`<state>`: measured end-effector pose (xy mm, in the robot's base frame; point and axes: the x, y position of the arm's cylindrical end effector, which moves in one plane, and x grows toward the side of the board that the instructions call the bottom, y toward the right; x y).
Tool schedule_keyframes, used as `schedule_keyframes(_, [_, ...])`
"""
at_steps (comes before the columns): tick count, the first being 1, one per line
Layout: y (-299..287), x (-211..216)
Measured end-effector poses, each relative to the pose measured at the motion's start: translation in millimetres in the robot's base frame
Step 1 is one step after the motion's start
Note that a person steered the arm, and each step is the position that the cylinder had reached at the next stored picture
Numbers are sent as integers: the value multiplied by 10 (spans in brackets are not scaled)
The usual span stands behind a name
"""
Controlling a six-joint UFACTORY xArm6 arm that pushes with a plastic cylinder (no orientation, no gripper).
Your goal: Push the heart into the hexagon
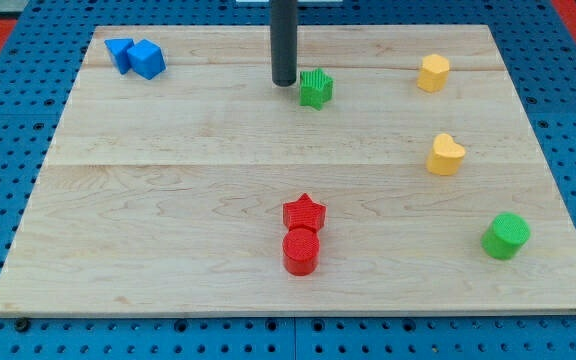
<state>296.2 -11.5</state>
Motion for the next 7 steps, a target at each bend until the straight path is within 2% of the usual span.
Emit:
schedule_keyframes(2, [712,870])
schedule_keyframes(3, [561,403])
schedule_keyframes(4, [949,152])
schedule_keyframes(6, [1260,1528])
schedule_keyframes(7, [1312,1682])
